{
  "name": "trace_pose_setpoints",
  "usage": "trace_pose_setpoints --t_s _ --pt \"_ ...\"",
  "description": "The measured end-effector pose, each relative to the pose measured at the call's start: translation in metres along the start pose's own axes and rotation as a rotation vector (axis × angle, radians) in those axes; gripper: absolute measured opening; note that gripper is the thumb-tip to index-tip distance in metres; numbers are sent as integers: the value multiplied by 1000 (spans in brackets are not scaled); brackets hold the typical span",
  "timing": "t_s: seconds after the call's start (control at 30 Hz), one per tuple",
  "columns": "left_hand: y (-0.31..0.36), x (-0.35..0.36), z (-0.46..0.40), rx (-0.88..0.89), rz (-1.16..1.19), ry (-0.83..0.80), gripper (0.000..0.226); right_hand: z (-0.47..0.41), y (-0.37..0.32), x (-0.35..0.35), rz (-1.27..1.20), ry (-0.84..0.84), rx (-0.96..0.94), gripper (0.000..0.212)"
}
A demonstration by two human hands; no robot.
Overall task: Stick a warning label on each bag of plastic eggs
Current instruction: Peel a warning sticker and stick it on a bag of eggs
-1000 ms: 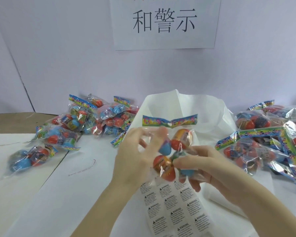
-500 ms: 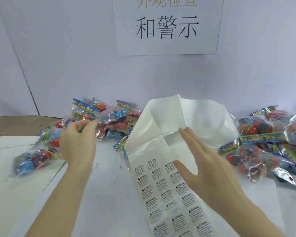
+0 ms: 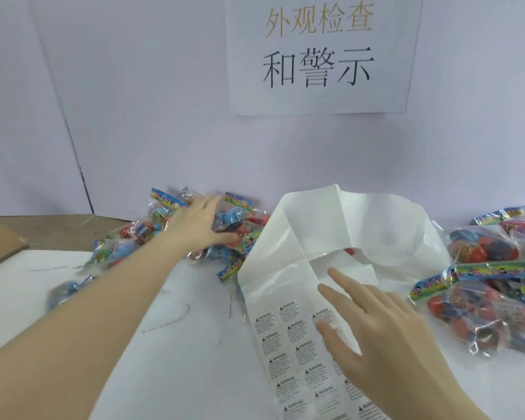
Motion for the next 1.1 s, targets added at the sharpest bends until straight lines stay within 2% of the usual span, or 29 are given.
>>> trace_pose_setpoints --t_s 0.07,0.13,0.27,0.37,0.43,0.5,0.57,0.63,0.7,0.77,0.87,0.93,1.0,1.1 --pt "2 16 1 -38 93 2 86 -2 -1 2 -16 -10 -14 41" --pt "2 25 5 -99 160 106 80 -3 -2 4 -25 -20 -21 43" --pt "0 31 26 -250 325 451 61 -2 -4 4 -16 -2 -42 37" --pt "4 32 52 -343 663 706 50 -1 -6 2 -84 1 -10 28" --pt "20 22 69 -277 886 808 43 -2 -6 -3 -175 -34 44 30" --pt "45 7 88 -98 1009 841 39 -4 -7 -10 -360 -95 207 39" --pt "76 -3 113 87 1019 829 42 -3 -5 -9 -654 -115 422 49" --pt "106 -7 137 256 906 852 46 -1 -1 -6 -1002 -35 571 54" --pt "133 -7 156 376 766 900 50 -4 2 -8 -1248 100 612 51" --pt "150 -6 165 368 663 912 51 -6 2 -12 -1444 195 628 47" --pt "161 0 170 377 582 833 60 -7 4 -17 -1524 250 658 55" --pt "159 5 173 433 625 779 67 -5 6 -17 -1514 229 717 41" --pt "151 3 175 431 693 839 60 -4 9 -16 -1524 194 765 32" --pt "135 -1 173 318 728 894 55 -3 14 -15 -1504 139 803 19"
Point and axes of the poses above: each hand's wrist, its own z-axis away from the middle knuckle, its own x-axis out of the palm, y = z × x, the point moved 3 cm from there along -z, towards the middle knuckle, and after that the axes turned 4 degrees about -x, right-handed, at the moved point
